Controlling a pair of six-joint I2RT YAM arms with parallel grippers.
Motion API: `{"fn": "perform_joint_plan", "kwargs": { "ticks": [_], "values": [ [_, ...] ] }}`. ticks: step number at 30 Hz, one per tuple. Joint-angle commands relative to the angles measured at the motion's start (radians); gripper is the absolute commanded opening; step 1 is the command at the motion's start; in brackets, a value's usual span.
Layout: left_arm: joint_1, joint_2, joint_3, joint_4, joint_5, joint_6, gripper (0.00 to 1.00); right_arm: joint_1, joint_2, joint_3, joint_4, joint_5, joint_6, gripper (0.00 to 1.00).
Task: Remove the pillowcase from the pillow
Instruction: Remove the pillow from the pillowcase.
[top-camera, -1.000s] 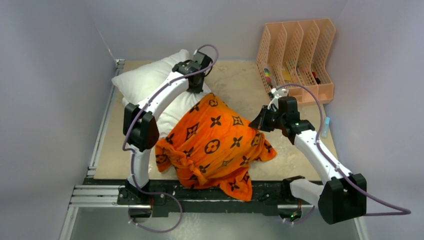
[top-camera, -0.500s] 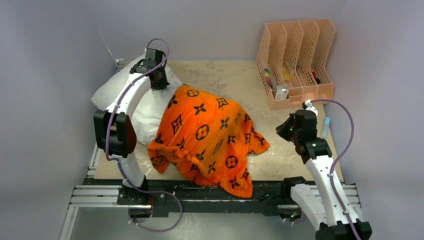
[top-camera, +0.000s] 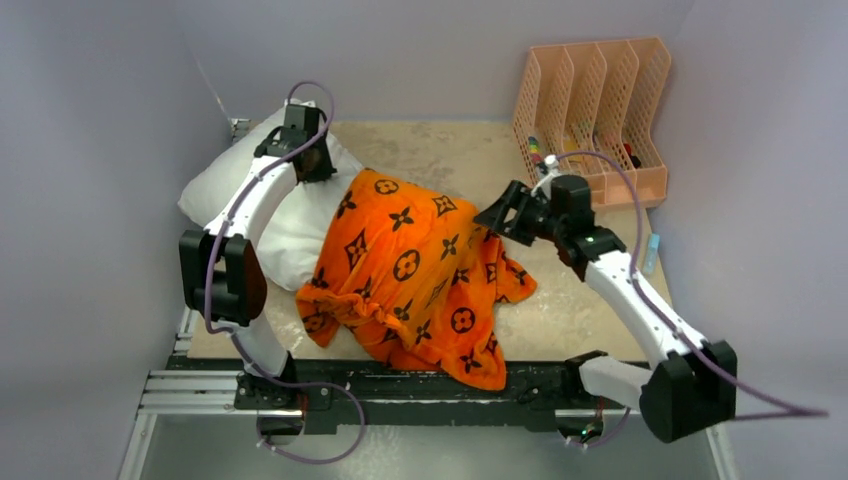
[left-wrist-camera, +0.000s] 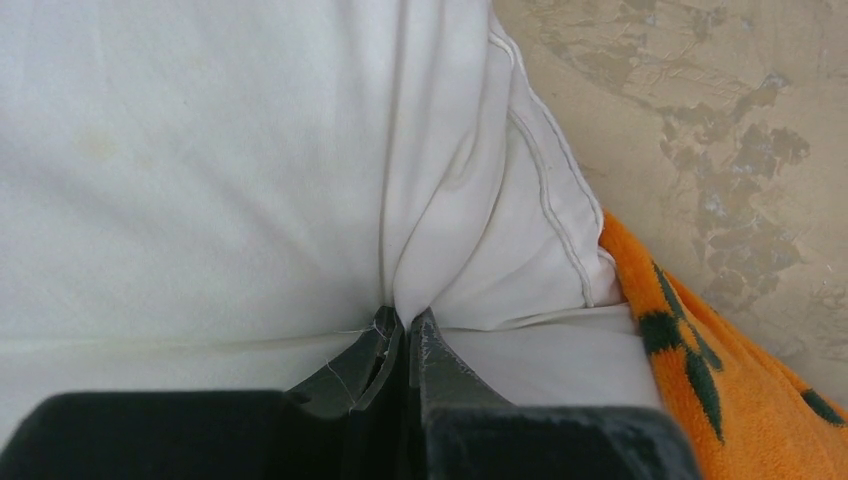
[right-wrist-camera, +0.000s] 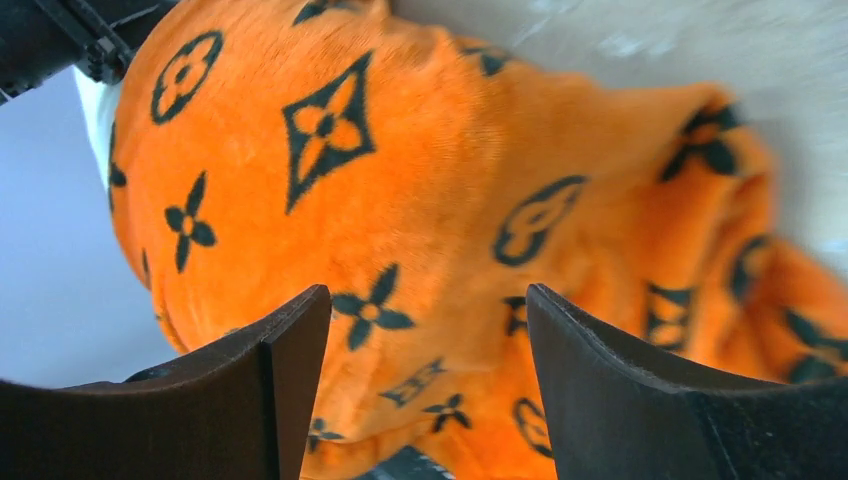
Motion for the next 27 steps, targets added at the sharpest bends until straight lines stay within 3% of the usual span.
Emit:
{"fn": "perform_joint_plan", "kwargs": {
  "ticks": [1, 4, 6, 9, 11, 13, 16, 21, 24, 25, 27],
  "values": [
    [0.009, -0.014, -0.050, -0.140, -0.009, 0.006, 0.00, 0.124, 0.131, -0.014, 0.269, -0.031, 0.259, 0.73],
    [0.009, -0.020, -0.060, -0.137, -0.012, 0.002, 0.00, 0.194, 0.254, 0.028, 0.339, -0.057, 0.270, 0.72],
    [0.009, -0.023, -0.064, -0.133, -0.012, -0.002, 0.00, 0.207, 0.316, 0.078, 0.233, -0.013, 0.242, 0.57],
    [0.010, -0.031, -0.072, -0.126, -0.031, -0.013, 0.00, 0.196, 0.240, 0.000, 0.096, 0.264, 0.293, 0.43],
    [0.012, -0.037, -0.076, -0.120, -0.058, -0.025, 0.00, 0.118, 0.113, -0.163, 0.159, 0.409, 0.296, 0.00],
    [0.014, -0.037, -0.083, -0.102, -0.086, -0.031, 0.00, -0.008, 0.022, -0.240, 0.203, 0.332, 0.243, 0.00],
    [0.021, -0.011, -0.087, -0.096, -0.117, -0.033, 0.00, -0.168, -0.063, -0.223, 0.045, 0.228, 0.130, 0.00],
    [0.042, -0.029, -0.121, -0.058, -0.100, -0.037, 0.00, -0.235, -0.195, -0.169, -0.113, 0.280, -0.018, 0.00],
    [0.043, -0.035, -0.112, -0.057, -0.041, -0.029, 0.00, -0.225, -0.114, -0.063, -0.065, 0.014, -0.093, 0.00],
    [0.043, -0.039, -0.108, -0.058, -0.028, -0.026, 0.00, -0.189, -0.082, -0.045, -0.004, -0.093, -0.070, 0.09],
    [0.043, -0.045, -0.110, -0.065, -0.022, -0.024, 0.00, -0.031, -0.015, 0.050, 0.009, -0.052, -0.074, 0.37]
  ]
}}
